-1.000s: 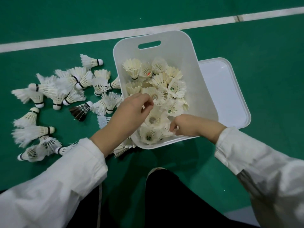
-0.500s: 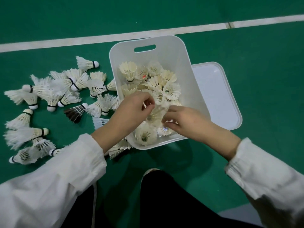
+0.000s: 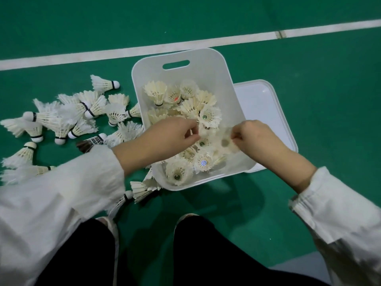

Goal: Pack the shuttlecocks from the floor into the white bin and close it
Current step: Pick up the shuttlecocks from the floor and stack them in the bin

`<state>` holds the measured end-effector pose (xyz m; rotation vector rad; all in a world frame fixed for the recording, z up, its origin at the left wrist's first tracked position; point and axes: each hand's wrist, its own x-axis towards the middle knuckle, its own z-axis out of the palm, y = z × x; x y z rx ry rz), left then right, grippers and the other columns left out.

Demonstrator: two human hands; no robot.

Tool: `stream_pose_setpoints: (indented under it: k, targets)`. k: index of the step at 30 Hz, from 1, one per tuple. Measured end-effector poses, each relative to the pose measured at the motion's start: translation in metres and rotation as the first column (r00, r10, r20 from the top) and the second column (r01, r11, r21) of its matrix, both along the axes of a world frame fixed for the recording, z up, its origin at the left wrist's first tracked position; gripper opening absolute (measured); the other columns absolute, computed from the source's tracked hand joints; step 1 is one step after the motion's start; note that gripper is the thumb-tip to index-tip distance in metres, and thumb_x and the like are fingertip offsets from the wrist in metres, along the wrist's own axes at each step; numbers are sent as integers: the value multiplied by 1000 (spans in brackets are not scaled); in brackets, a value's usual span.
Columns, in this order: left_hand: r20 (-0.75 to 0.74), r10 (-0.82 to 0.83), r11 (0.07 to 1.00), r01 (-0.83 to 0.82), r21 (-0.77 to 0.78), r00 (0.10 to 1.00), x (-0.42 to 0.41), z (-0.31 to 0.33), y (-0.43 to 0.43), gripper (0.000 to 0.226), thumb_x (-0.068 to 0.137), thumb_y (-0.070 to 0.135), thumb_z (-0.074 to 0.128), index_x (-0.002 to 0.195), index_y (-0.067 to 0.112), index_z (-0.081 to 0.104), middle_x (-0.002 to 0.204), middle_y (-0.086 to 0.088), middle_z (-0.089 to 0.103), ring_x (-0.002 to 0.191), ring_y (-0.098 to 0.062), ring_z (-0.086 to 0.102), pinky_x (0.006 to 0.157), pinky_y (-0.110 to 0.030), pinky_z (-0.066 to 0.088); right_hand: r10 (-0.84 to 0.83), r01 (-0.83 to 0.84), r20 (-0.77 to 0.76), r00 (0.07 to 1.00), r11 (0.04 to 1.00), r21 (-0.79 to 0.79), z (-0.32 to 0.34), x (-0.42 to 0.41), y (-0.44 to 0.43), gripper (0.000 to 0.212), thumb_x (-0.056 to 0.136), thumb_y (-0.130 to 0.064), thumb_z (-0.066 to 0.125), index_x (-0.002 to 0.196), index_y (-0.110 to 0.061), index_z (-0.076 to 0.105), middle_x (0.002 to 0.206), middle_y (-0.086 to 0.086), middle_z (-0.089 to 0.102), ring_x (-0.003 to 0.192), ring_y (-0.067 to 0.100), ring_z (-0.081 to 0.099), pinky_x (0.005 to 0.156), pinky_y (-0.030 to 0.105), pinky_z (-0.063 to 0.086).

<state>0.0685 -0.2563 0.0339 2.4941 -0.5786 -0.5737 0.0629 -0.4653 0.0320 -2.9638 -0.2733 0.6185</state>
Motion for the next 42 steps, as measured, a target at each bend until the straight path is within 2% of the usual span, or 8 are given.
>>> stream_pose_setpoints:
  k: [4, 10, 15, 17, 23, 29, 38, 42]
  targets:
    - [21, -178, 956, 168, 239, 984, 1, 8, 33, 20, 94, 33, 43, 99, 21, 58, 90, 6, 62, 77, -12, 57, 67, -31, 49, 153, -193, -151, 977, 933, -303, -17, -7, 5, 26, 87, 4, 41, 106, 0, 58, 108, 16, 61, 99, 32, 61, 81, 33, 47]
    - [31, -370, 878, 339, 337, 928, -10, 30, 81, 20, 95, 32, 39, 96, 22, 56, 92, 9, 57, 81, -10, 53, 70, -28, 45, 211, -316, -365, 907, 913, -258, -57, 2, 17, 28, 92, -2, 40, 115, 0, 57, 118, 16, 60, 107, 31, 59, 86, 33, 47]
    - [44, -388, 849, 338, 407, 921, -15, 44, 115, 21, 95, 36, 37, 102, 25, 54, 98, 11, 57, 78, -8, 49, 68, -25, 43, 249, -320, -248, 936, 898, -304, -37, 13, 24, 27, 93, -20, 45, 112, -11, 62, 118, 11, 50, 102, 32, 54, 88, 41, 49]
    - [26, -360, 850, 317, 420, 933, -18, 47, 128, 22, 95, 36, 37, 104, 26, 54, 100, 10, 58, 81, -8, 53, 73, -27, 48, 297, -338, -177, 938, 895, -291, -14, 14, 37, 28, 92, -21, 45, 114, -11, 60, 119, 11, 48, 104, 31, 52, 87, 43, 49]
    - [77, -159, 919, 119, 376, 984, -39, 35, 176, 21, 94, 35, 38, 100, 24, 54, 98, 8, 60, 83, -11, 55, 70, -31, 48, 508, -509, 53, 860, 861, 15, 57, 2, 132, 28, 96, -26, 39, 110, -13, 58, 104, 5, 58, 91, 25, 59, 75, 35, 51]
    - [15, 141, 929, -137, 344, 990, -83, -9, 235, 20, 94, 31, 41, 105, 23, 55, 101, 5, 58, 84, -15, 54, 67, -28, 41, 765, -763, -131, 630, 642, 76, 7, -16, 225, 24, 94, -15, 41, 111, -6, 55, 107, 12, 57, 96, 29, 59, 78, 39, 51]
    - [-149, 455, 867, -399, 299, 878, -141, -91, 285, 15, 91, 26, 46, 97, 20, 58, 103, -1, 61, 91, -21, 57, 83, -38, 46, 810, -835, -351, 470, 537, 119, -79, -67, 292, 33, 90, -4, 44, 124, -6, 46, 123, 15, 42, 108, 33, 52, 82, 44, 48]
    - [-139, 491, 861, -454, 231, 860, -154, -114, 271, 25, 92, 30, 48, 112, 17, 54, 115, -2, 52, 97, -20, 56, 81, -32, 45, 866, -891, -332, 375, 435, 128, -102, -82, 299, 31, 95, -5, 39, 125, -6, 45, 129, 14, 39, 110, 32, 50, 78, 43, 47]
